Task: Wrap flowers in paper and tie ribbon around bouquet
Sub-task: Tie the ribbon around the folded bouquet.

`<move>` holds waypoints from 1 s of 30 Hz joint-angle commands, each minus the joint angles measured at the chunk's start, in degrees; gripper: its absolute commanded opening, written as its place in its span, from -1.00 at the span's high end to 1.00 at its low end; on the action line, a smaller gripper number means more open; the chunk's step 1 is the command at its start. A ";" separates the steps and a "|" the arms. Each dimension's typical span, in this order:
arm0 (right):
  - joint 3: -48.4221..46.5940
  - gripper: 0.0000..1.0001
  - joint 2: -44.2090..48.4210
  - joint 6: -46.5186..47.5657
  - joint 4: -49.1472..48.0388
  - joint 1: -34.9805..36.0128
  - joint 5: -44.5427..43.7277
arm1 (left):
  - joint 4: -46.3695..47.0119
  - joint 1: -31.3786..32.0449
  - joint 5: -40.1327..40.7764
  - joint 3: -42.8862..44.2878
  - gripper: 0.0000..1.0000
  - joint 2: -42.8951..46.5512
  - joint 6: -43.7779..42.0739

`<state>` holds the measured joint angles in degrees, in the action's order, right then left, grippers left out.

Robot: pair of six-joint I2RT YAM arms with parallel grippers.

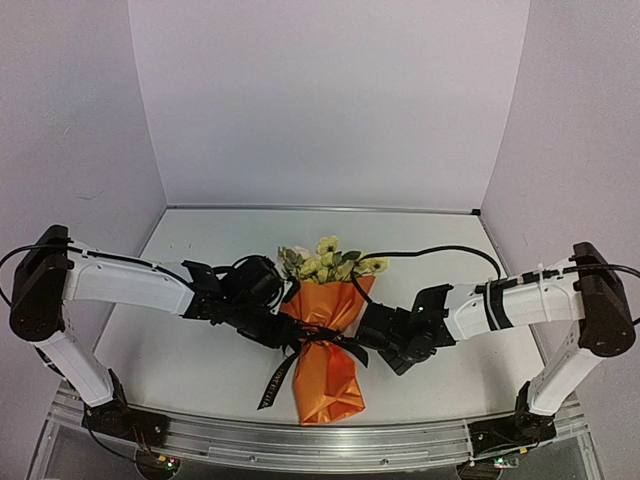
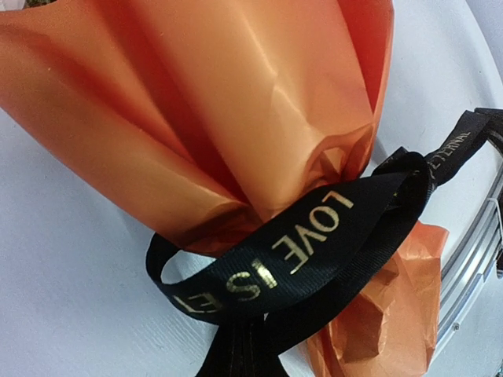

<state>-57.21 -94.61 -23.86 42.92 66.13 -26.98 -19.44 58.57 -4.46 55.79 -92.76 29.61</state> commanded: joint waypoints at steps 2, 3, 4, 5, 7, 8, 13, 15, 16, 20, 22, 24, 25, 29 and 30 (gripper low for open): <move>0.13 1.00 0.67 -0.33 2.92 -0.40 -2.19 | 0.81 0.06 3.08 -1.43 1.00 3.19 2.06; 0.15 1.00 0.58 -0.54 3.10 -0.46 -2.31 | 0.76 0.01 3.33 -1.74 1.00 3.23 2.31; 0.18 1.00 0.50 -0.75 3.29 -0.51 -2.42 | 0.70 -0.04 3.56 -2.07 1.00 3.27 2.57; 0.25 1.00 0.48 -0.97 3.43 -0.53 -2.51 | 0.58 -0.16 3.76 -2.44 1.00 3.32 2.91; 0.38 1.00 0.48 -1.65 3.56 -0.77 -2.59 | 0.53 -0.62 3.89 -3.20 1.00 3.61 3.78; 0.49 1.00 0.48 -2.01 3.57 -0.91 -2.63 | 0.60 -1.05 3.88 -3.69 1.00 3.87 4.17; 1.26 1.00 0.55 -3.72 3.58 -1.48 -2.65 | 0.94 -3.88 3.12 -6.53 1.00 5.77 5.80; 1.45 1.00 0.56 -4.15 3.59 -1.57 -2.44 | 0.84 -5.05 2.94 -7.33 1.00 6.43 6.00; 1.54 1.00 0.56 -4.35 3.59 -1.65 -2.43 | 0.81 -5.60 2.82 -7.66 1.00 6.68 6.22; 2.04 1.00 0.67 -5.28 3.58 -2.05 -2.29 | 1.02 -7.72 1.68 -8.93 1.00 7.05 6.77; 2.74 1.00 0.95 -6.30 3.58 -2.40 -2.24 | 1.04 -9.00 1.40 -9.62 1.00 7.23 7.34; 3.57 1.00 1.20 -7.48 3.58 -2.95 -1.78 | 1.31 -10.37 0.89 -10.50 1.00 7.75 7.82; 3.97 1.00 1.40 -8.02 3.58 -3.16 -1.70 | 1.28 -10.94 0.88 -10.79 1.00 7.99 7.90; 5.63 1.00 2.23 -10.14 3.40 -4.11 -1.57 | 0.71 -13.35 0.41 -11.36 1.00 7.96 8.07; 6.05 1.00 2.49 -10.59 3.21 -4.31 -1.38 | 0.80 -14.06 0.00 -11.57 1.00 7.89 8.09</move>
<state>-53.55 -94.39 -30.65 42.48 63.37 -27.07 -17.34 47.56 -5.68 45.25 -86.52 36.59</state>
